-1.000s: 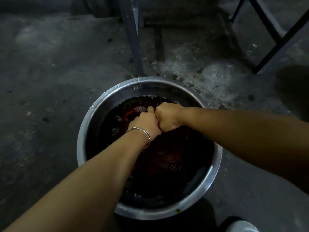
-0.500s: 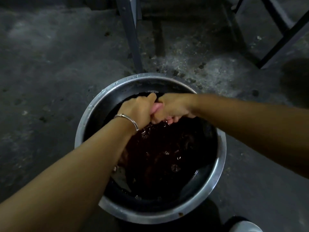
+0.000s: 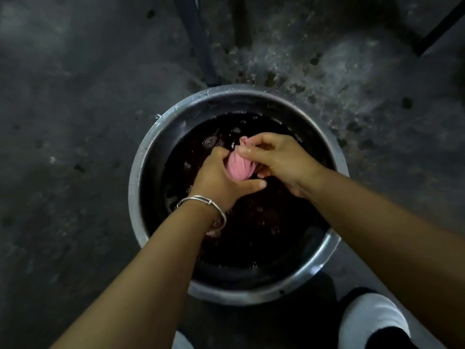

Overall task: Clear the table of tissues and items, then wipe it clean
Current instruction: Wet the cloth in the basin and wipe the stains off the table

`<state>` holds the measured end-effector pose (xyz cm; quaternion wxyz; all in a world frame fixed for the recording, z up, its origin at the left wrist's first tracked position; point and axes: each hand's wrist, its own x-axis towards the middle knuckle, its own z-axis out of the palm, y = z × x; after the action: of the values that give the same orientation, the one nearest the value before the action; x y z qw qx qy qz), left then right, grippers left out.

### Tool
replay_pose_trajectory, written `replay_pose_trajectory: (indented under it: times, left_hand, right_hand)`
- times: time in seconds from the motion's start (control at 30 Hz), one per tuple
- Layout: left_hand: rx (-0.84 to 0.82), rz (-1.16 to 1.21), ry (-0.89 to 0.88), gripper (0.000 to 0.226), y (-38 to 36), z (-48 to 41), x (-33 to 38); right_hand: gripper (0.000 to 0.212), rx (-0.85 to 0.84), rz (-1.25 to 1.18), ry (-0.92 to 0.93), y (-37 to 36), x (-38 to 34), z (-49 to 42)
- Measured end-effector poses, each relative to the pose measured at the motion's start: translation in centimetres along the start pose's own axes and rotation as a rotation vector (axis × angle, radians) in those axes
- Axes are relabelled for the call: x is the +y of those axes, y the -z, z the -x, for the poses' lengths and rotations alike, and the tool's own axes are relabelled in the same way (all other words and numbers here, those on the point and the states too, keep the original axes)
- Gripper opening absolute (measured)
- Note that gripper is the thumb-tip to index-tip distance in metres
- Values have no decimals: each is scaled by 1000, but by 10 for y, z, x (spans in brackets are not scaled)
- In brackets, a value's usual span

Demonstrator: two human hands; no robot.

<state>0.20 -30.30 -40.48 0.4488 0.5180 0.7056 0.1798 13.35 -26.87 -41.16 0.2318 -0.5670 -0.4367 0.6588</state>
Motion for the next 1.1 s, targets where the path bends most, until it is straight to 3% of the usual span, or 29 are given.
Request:
replay_pose_trajectory:
  times: [0.17,0.27,0.37,0.53,0.7,0.9,0.97,1.1]
  left_hand:
    - [-129,475,182,53,16,49,40]
    - [-261,713,226,49,26,75,79]
    - [-231,819,290,34,37,98,135]
    - [-61,720,216,54,59,128,227]
    - [-57,657,142,34,89,146,316]
    - [72,382,-123,28,104,159,413]
    - [78,472,-110,26,106,158,436]
    - [277,587,73,19,119,136,455]
  right_hand:
    - [22,-77,-283,-36,27,-29,52]
    - [27,10,-377,-20,41,-61,90]
    - [26,132,-451,-4,54,-105,125]
    - [25,178,-424,44,71,-182,172]
    - [24,254,-272,144,112,-268,210]
    - [24,242,-280,164,153,-337,245]
    - [30,329,-236,166,169,-349,244]
    - [32,498,-383,66,206,-372,239]
